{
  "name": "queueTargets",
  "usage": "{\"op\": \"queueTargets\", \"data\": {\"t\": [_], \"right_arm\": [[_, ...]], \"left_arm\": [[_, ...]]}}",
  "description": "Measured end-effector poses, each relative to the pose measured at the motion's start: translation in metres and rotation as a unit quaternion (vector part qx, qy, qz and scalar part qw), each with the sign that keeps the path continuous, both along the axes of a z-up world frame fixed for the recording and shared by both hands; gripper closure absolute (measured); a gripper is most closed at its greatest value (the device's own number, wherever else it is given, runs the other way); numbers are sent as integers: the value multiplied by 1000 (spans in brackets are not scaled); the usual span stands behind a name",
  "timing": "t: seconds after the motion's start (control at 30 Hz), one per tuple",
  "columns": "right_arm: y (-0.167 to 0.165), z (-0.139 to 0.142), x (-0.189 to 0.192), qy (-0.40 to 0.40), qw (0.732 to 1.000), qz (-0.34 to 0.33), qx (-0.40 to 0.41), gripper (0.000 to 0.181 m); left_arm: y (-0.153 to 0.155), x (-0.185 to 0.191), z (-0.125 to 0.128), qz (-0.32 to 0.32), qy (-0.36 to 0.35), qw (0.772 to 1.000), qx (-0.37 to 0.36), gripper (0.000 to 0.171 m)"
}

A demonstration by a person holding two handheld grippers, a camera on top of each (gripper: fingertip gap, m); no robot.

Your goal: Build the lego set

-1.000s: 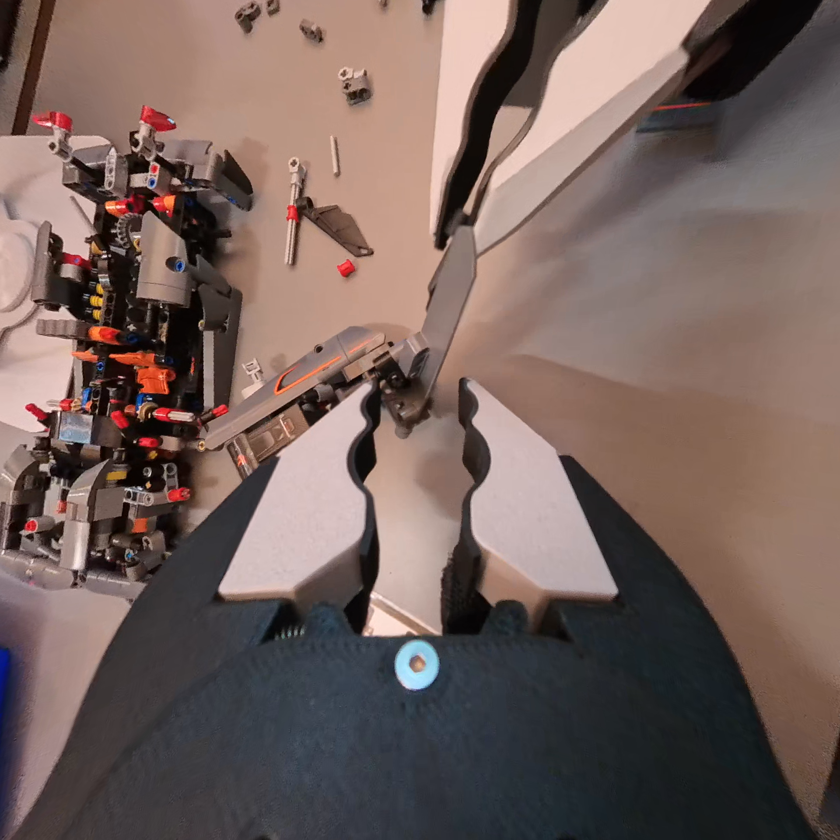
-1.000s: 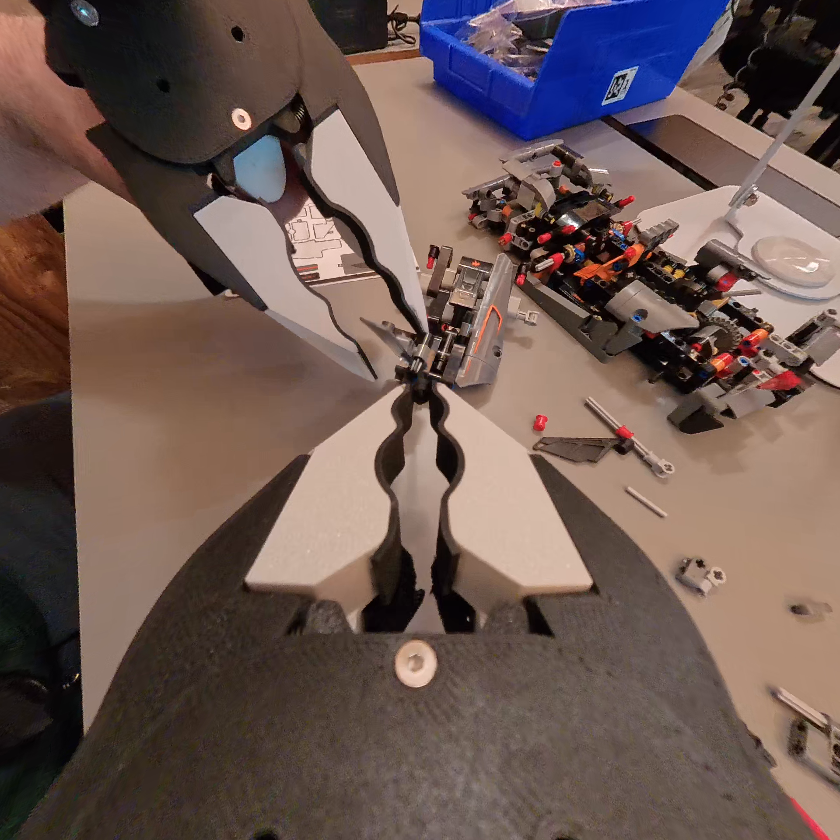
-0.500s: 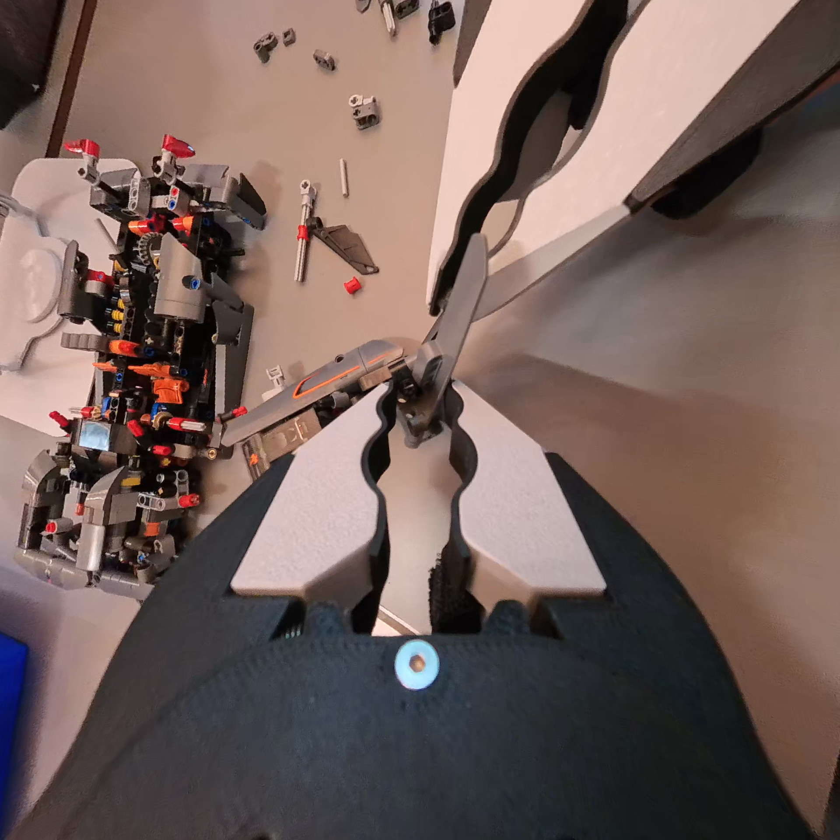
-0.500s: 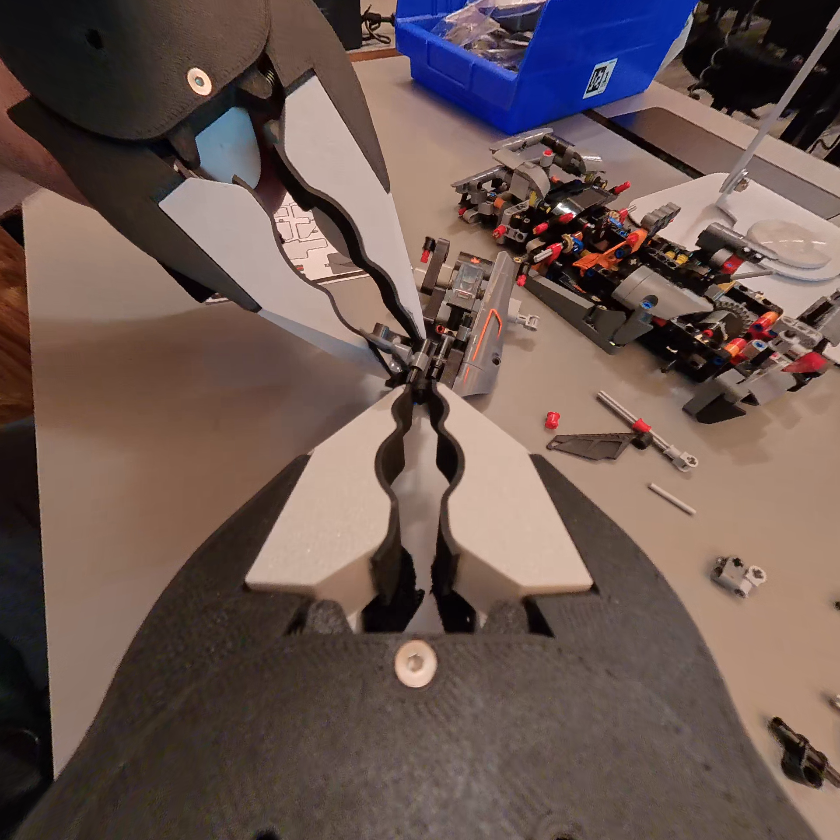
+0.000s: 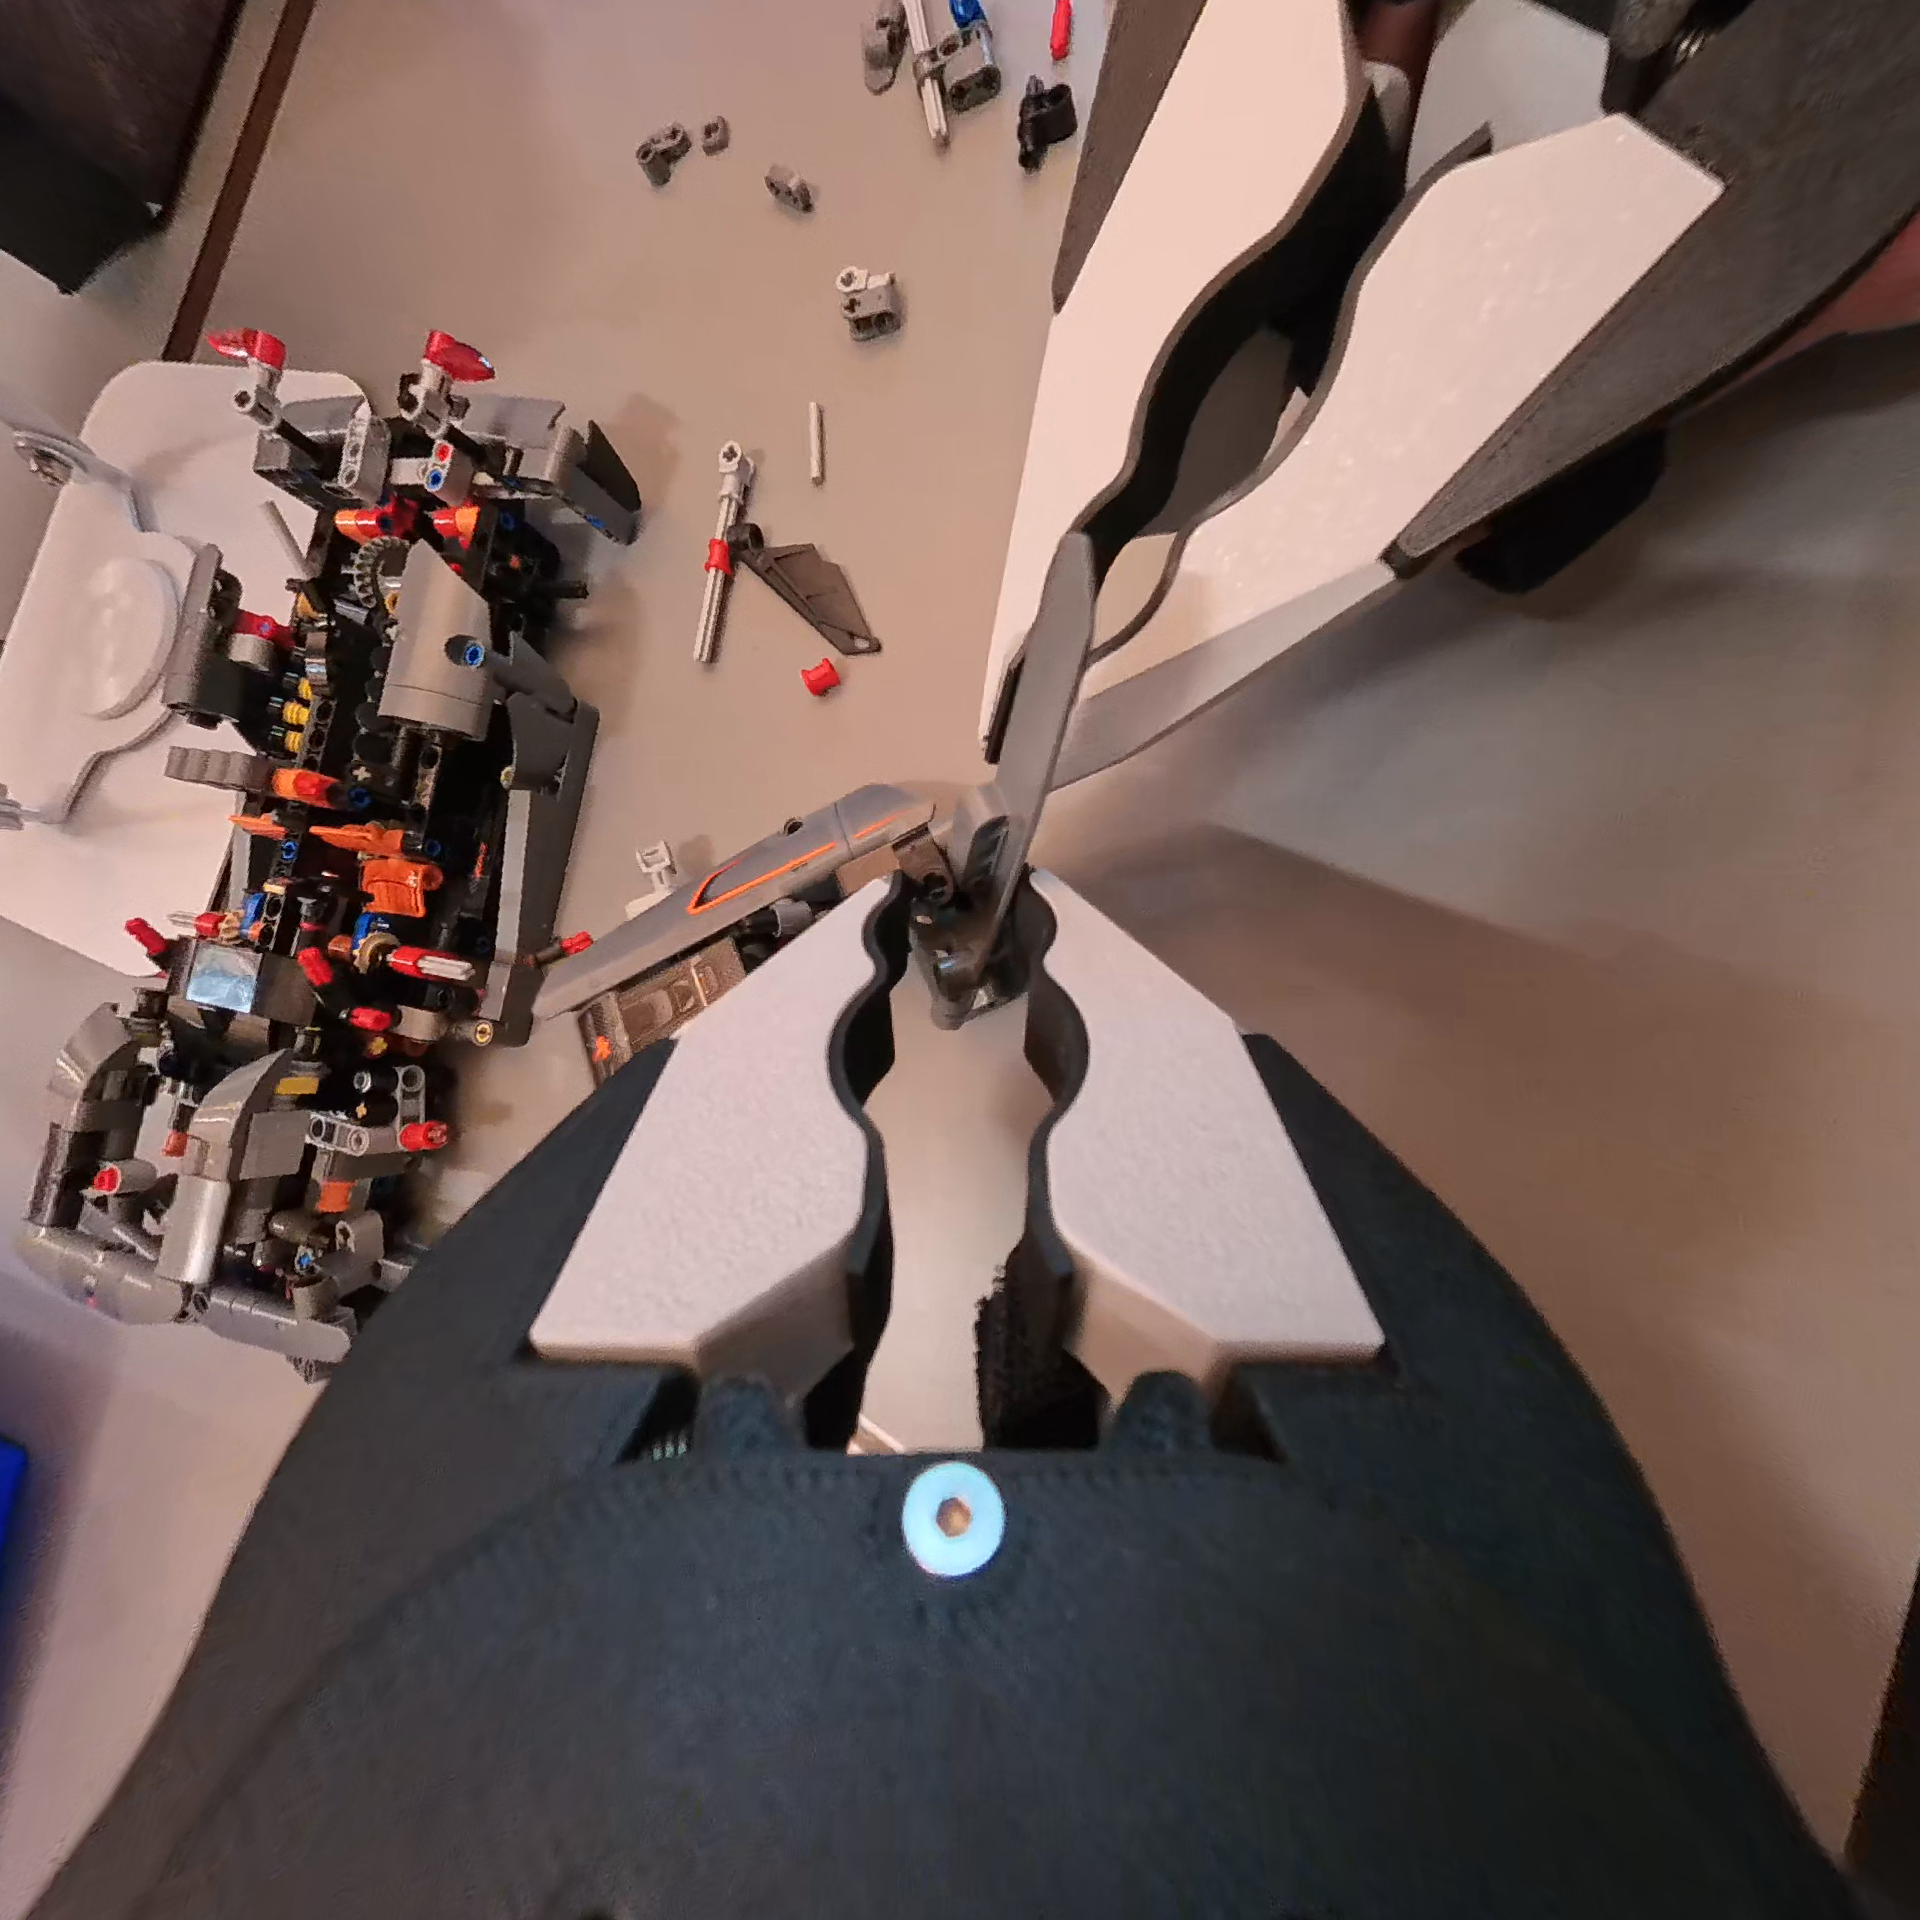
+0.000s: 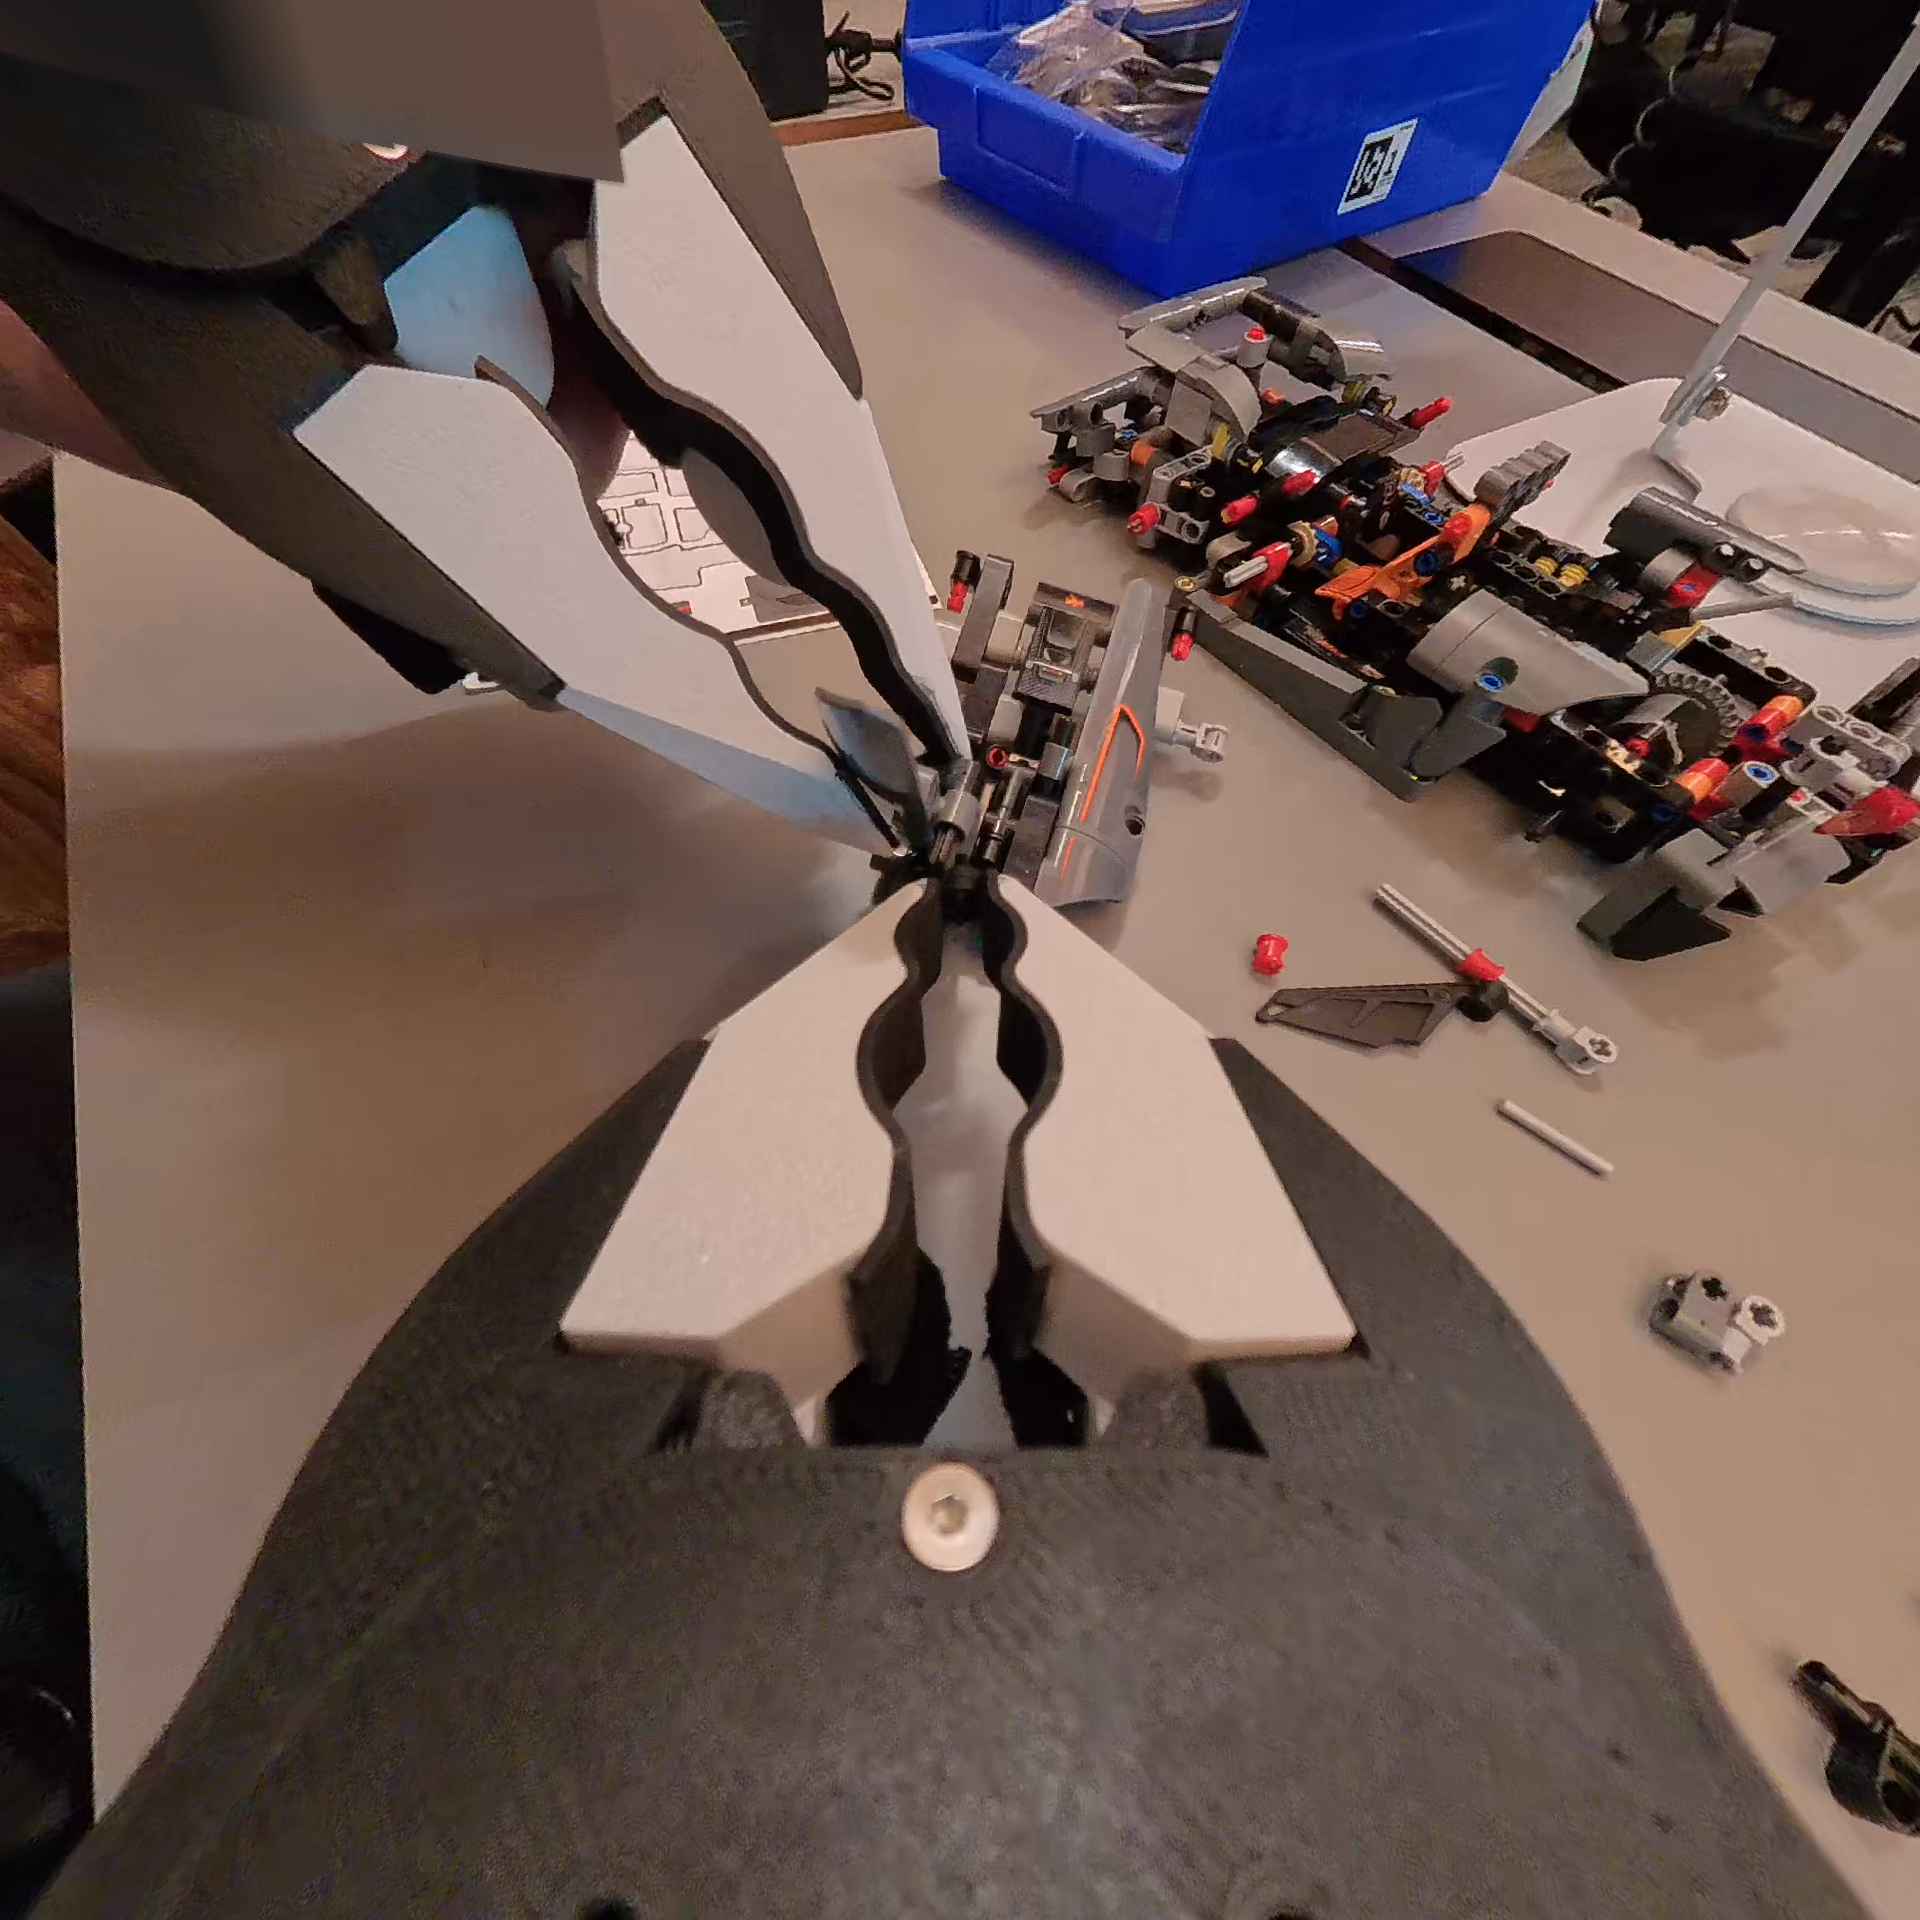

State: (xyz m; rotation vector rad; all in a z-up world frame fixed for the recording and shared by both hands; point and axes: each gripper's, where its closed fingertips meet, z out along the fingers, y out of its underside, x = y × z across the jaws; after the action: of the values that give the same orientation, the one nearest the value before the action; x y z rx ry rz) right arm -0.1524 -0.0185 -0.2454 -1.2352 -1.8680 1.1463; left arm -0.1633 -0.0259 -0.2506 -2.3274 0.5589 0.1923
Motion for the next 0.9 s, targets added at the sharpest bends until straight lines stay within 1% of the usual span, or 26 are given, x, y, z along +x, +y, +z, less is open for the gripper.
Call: {"op": "queueTargets", "data": {"t": [0.2, 0.33, 0.43, 0.6, 0.77, 0.9], "right_arm": [[0, 2, -2, 7, 1000, -2, 9, 177], [0, 2, -3, 7, 1000, -3, -2, 177], [0, 4, -3, 9, 1000, -3, -9, 177], [3, 15, -6, 26, 999, -8, -23, 177], [8, 26, -8, 46, 998, -14, -35, 177], [12, 37, -7, 65, 997, -18, -45, 178]], "left_arm": [[3, 0, 2, 24, -20, 999, 5, 154], [3, 1, 3, 30, -26, 999, 7, 155], [5, 1, 5, 37, -45, 998, 15, 156], [9, 2, 12, 59, -85, 994, 34, 158], [15, 1, 22, 93, -151, 982, 67, 158], [19, 2, 30, 105, -194, 971, 93, 158]]}}
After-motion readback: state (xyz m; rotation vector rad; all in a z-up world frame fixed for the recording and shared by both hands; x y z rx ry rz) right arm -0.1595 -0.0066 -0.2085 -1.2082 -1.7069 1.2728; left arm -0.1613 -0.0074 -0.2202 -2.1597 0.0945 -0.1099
